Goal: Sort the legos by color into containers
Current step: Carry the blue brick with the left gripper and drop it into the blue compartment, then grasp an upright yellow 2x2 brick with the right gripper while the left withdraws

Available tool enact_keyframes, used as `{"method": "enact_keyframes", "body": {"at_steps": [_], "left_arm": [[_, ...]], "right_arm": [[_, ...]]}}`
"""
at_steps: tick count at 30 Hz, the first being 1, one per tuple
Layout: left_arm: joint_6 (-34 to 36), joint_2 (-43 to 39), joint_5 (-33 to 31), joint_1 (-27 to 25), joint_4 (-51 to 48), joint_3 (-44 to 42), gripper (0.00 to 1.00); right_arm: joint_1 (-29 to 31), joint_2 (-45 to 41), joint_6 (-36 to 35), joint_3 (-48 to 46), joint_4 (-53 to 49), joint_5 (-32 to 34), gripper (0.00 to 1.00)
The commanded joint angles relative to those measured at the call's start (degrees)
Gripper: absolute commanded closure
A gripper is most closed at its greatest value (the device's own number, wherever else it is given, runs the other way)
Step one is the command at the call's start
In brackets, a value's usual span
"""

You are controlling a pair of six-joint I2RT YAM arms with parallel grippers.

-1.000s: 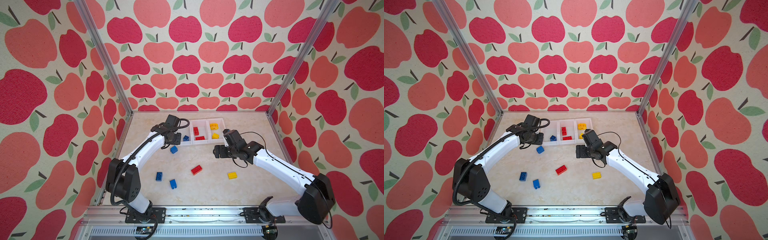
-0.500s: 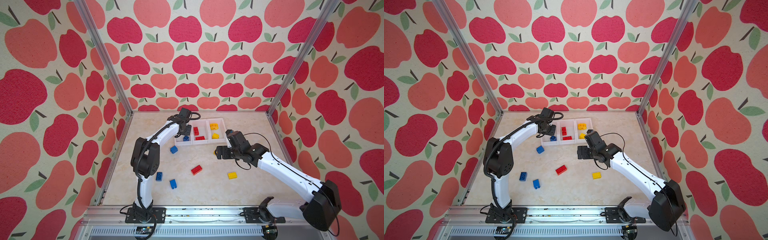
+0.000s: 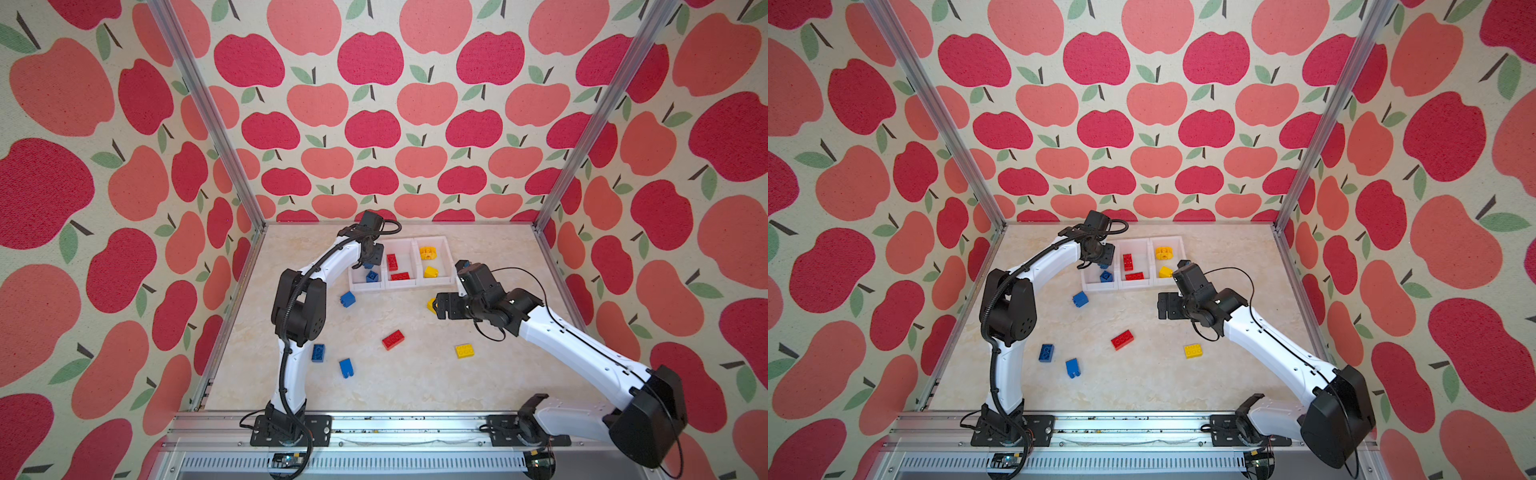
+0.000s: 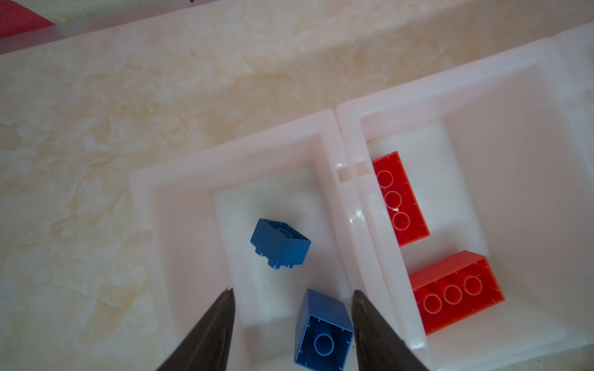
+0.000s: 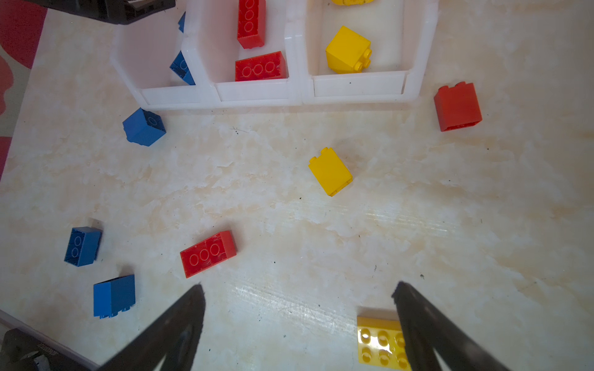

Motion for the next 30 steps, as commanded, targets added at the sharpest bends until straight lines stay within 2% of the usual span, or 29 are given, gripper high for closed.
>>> {"method": "enact_keyframes", "body": {"at_steps": [1, 13, 21, 25, 30], "left_arm": [[0.2, -0.9, -1.2, 0.2, 1.3, -0.9, 0.39], [-2.8, -11.4, 1.4, 0.3, 6.2, -10.7, 0.3], [-6.2, -22.7, 4.6, 0.3, 9.7, -22.4, 0.24], [-8.3, -29.0, 6.1, 0.5, 11.5, -28.9, 0.21], [-11.2, -36.9, 8.7, 1.5, 13.5, -36.5, 0.16]], "right_arm": [[-0.5, 0.7, 0.4, 0.0, -0.8, 0.3, 0.05], [-0.9, 4.5, -2.1, 0.4, -0.8, 1.5, 0.05], [-2.6, 13.0, -16.9, 5.3, -2.3, -0.8, 0.06], [-3.2, 18.8, -21.7, 9.4, -4.9, 0.3, 0.06], [-3.4, 24.0, -25.8, 12.0, -3.3, -0.6, 0.09]]}}
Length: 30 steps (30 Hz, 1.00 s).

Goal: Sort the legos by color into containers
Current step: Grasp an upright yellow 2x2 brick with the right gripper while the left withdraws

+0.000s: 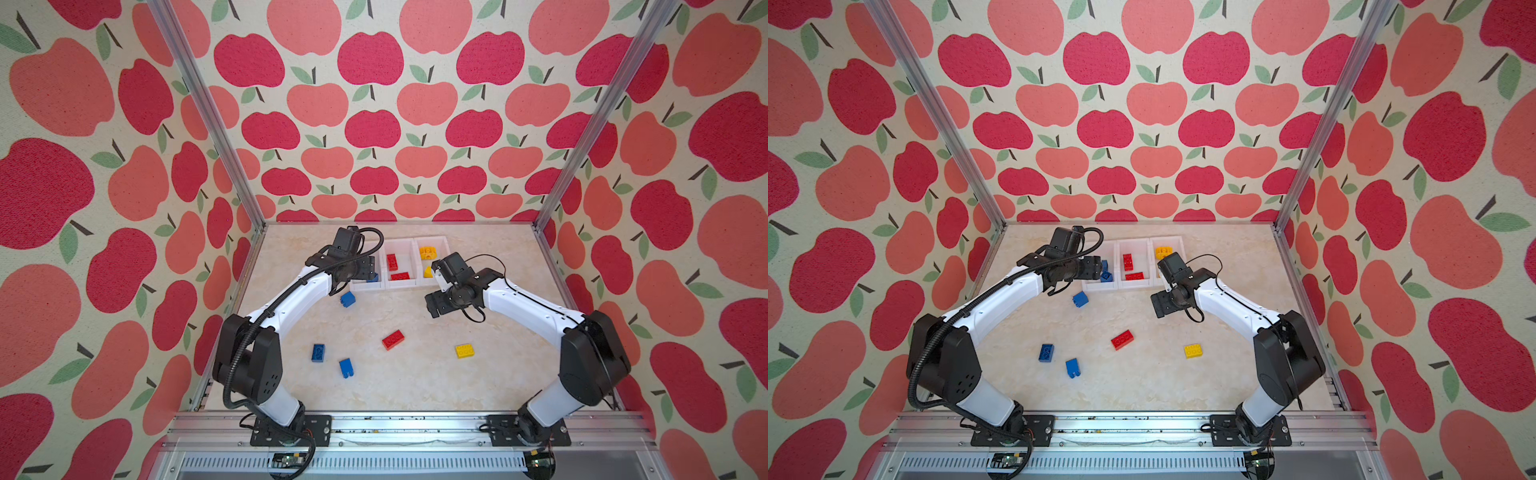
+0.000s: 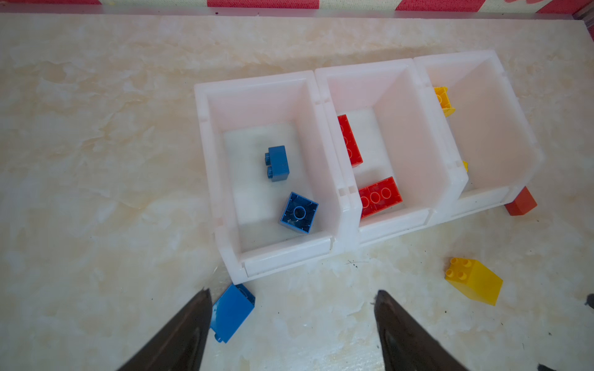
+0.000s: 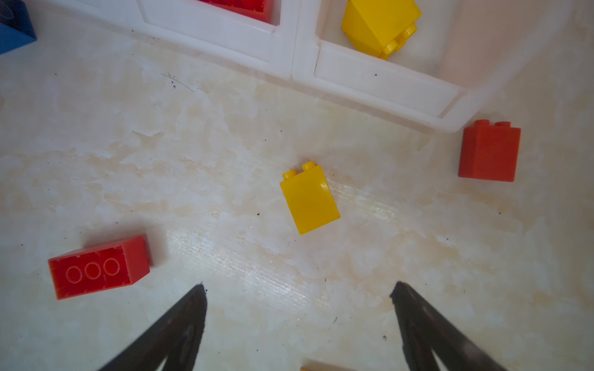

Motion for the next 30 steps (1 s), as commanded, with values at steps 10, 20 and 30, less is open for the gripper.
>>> {"method": "enact_keyframes", "body": {"at_steps": [10, 20, 30], "left_arm": [[-5.8, -12.2, 4.8, 2.5, 3.2, -11.6, 0.09], [-6.3, -13.2, 5.9, 3.0, 4.5, -12.9, 0.08], [-6.6, -13.7, 6.4, 3.4, 5.0, -13.4, 0.06]], "right_arm": [[-0.6, 11.4, -9.5, 6.1, -0.4, -0.4, 0.18], [-1.4, 15.6, -10.8, 8.1, 1.5, -0.6, 0.3], [-1.6, 17.2, -11.1, 8.9, 1.8, -0.6, 0.44]]}}
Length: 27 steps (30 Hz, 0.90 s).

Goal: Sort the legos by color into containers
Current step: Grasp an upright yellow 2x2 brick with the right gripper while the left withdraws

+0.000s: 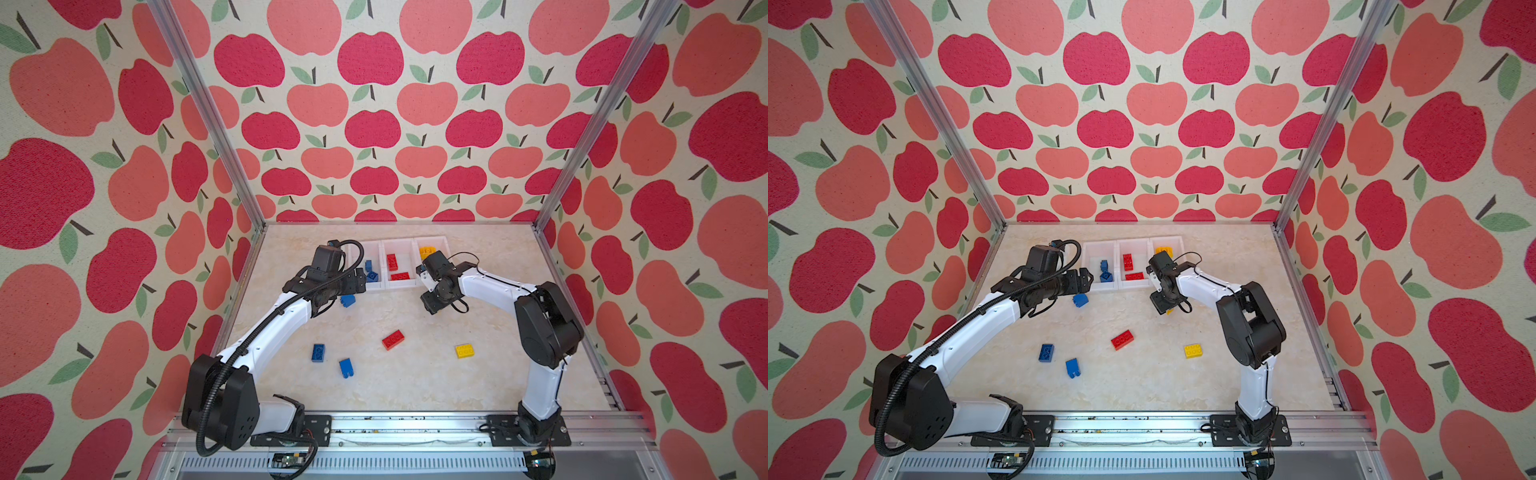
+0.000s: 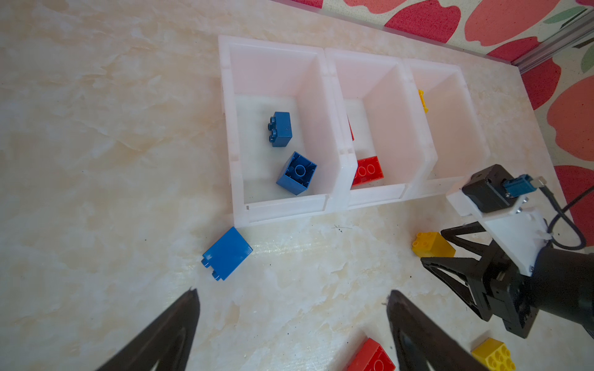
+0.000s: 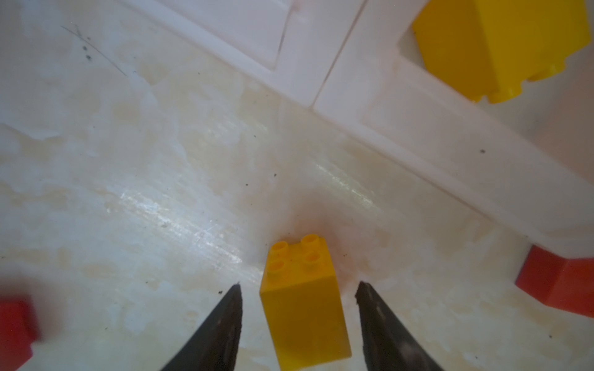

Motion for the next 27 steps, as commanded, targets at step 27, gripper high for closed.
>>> {"method": "enact_keyframes", "body": {"at_steps": [27], "left_arm": [[-1.9, -3.7, 1.6, 1.0, 2.2, -2.9, 0.05]], "right_arm": [[-1.4, -11.4, 2.8, 0.5, -1.3, 3.4, 0.72]]}}
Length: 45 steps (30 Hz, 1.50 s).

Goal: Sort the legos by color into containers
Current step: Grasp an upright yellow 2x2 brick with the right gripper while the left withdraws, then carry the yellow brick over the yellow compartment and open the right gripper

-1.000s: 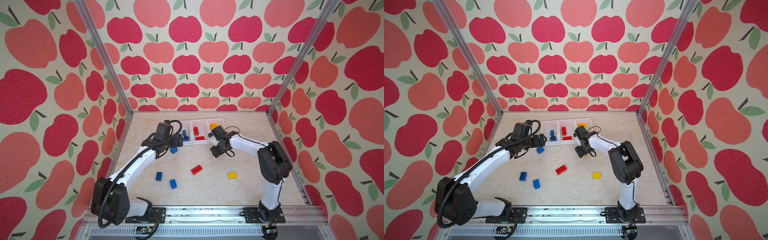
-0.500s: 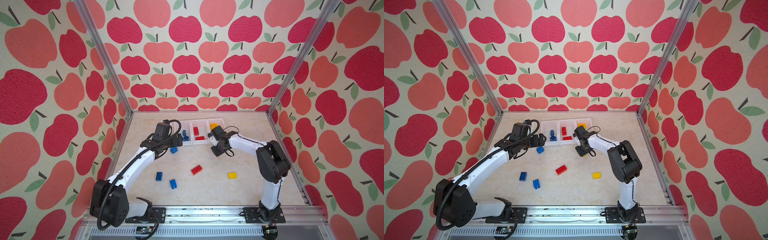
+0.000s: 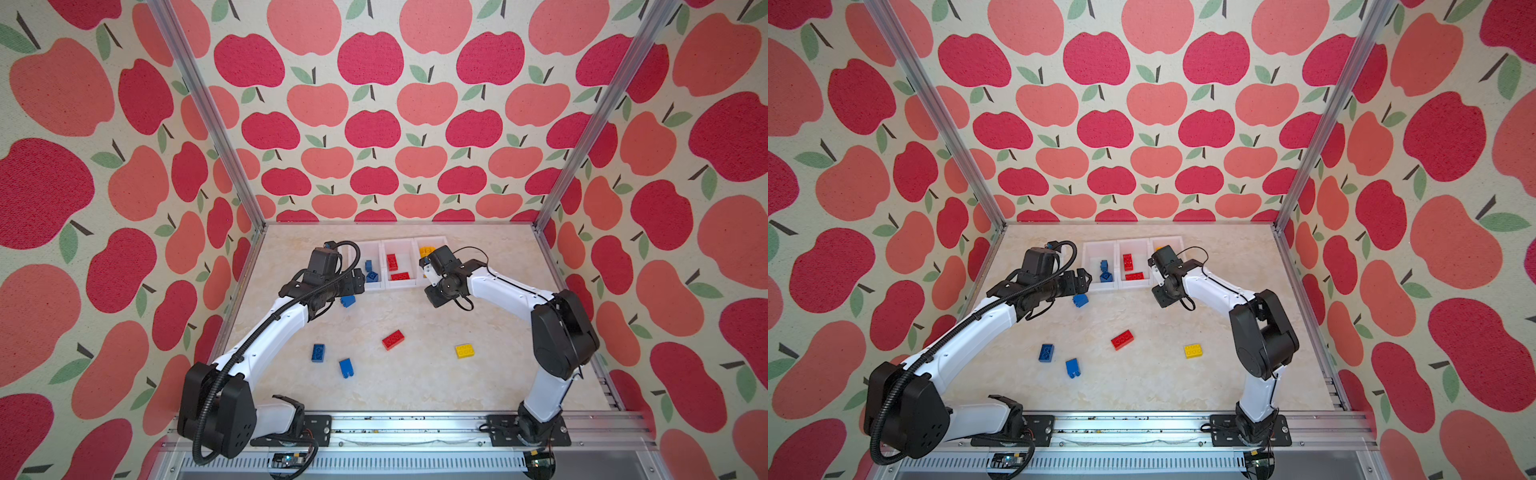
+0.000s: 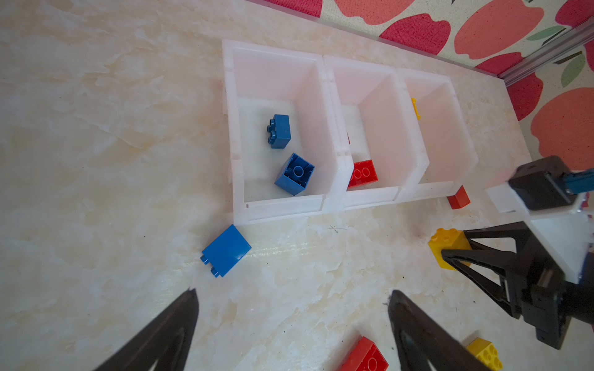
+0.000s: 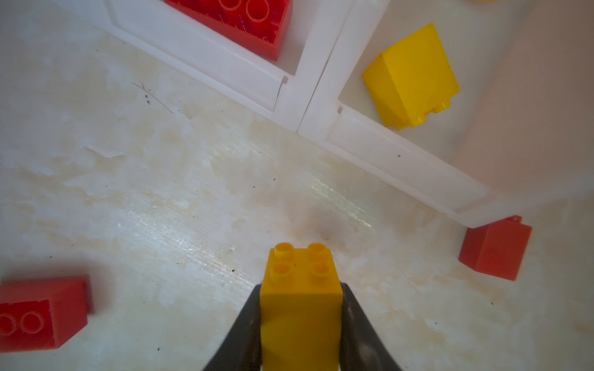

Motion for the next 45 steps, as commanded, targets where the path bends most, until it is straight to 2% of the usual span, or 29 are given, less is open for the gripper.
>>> {"method": "enact_keyframes", "body": {"at_steps": [1, 12, 25, 36, 39, 43, 45], "left_arm": [[-0.5, -1.2, 0.5, 0.4, 0.9, -0.8, 0.05], [-0.7, -2.1, 0.5, 0.5, 0.9, -1.4, 0.05], [-0.5, -2.3, 0.2, 0.9, 0.1, -0.9, 0.04], [-0.5, -2.3, 0.4, 1.6, -0.1, -0.7, 0.04], [-0.4, -2.1, 0.4, 1.6, -0.1, -0.5, 0.04], [-0.4, -2.2, 0.3, 1.7, 0.0, -0.6, 0.04], [-0.5, -2.2, 0.4, 1.7, -0.1, -0.6, 0.04]], "right_arm": [[-1.2, -3.5, 1.6, 1.9, -1.4, 2.6, 0.72], [-5.4, -0.1, 0.9, 9.7, 1.0, 5.6, 0.72], [-7.2, 13.9, -1.9, 21.5, 2.5, 6.9, 0.72], [-7.9, 20.3, -2.3, 26.2, 2.2, 7.2, 0.71], [-7.9, 21.1, -2.4, 26.3, 2.2, 7.5, 0.68], [-7.9, 21.2, -2.4, 26.2, 2.2, 7.4, 0.52], [-7.9, 20.8, -2.3, 25.8, 2.2, 7.0, 0.47]]}}
